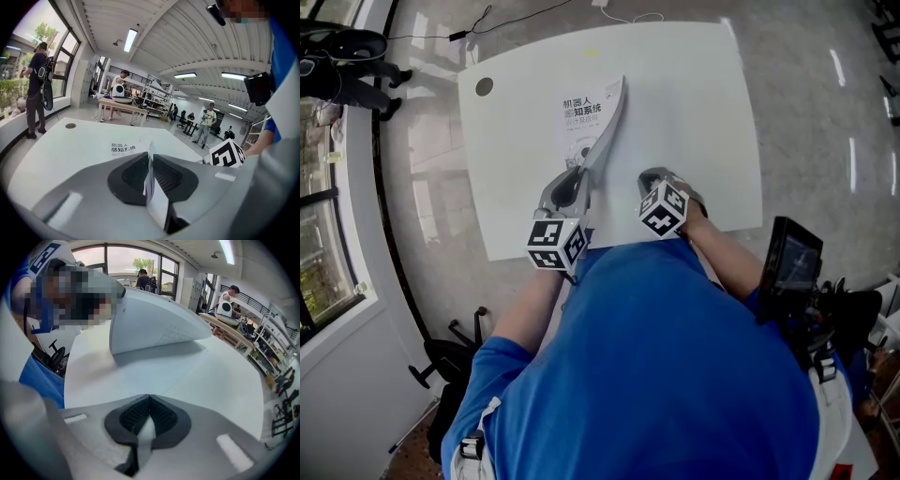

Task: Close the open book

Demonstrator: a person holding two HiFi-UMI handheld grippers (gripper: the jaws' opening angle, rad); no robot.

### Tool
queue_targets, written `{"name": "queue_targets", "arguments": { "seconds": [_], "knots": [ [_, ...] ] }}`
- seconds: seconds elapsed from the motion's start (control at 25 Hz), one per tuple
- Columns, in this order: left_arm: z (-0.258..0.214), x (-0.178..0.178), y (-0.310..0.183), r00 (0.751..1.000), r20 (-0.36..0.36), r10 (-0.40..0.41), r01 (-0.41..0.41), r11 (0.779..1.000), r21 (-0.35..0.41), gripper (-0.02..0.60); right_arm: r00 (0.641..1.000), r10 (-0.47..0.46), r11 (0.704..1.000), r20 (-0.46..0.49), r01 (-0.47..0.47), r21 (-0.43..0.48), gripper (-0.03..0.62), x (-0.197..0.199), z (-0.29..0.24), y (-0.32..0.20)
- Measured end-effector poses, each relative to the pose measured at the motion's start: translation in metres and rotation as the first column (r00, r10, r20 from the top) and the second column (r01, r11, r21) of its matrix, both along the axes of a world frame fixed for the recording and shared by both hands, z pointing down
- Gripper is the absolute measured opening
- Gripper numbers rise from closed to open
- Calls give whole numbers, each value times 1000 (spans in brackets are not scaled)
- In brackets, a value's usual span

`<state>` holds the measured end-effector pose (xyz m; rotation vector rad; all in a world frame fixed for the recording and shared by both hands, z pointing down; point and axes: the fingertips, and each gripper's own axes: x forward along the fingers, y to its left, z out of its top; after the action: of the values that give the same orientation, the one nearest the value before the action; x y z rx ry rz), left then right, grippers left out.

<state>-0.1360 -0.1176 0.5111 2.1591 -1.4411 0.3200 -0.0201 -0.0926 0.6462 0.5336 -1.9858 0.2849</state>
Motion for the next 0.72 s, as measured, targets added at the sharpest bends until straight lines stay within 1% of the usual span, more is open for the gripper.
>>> {"name": "queue_targets", "arguments": {
  "seconds": [0.2, 0.4, 0.72],
  "knots": [
    [2, 17, 2, 996, -74, 54, -55, 998, -12, 40, 1000, 2, 1000, -4, -2, -1, 3, 0, 0, -1],
    [3, 20, 3, 985, -157, 66, -71, 997, -24, 38, 1000, 4, 1000, -3, -4, -5, 3, 0, 1, -1],
    [3, 26, 5, 971, -219, 94, -103, 994, -30, 37, 1000, 2, 1000, -4, -2, -8, 3, 1, 1, -1]
  ]
}}
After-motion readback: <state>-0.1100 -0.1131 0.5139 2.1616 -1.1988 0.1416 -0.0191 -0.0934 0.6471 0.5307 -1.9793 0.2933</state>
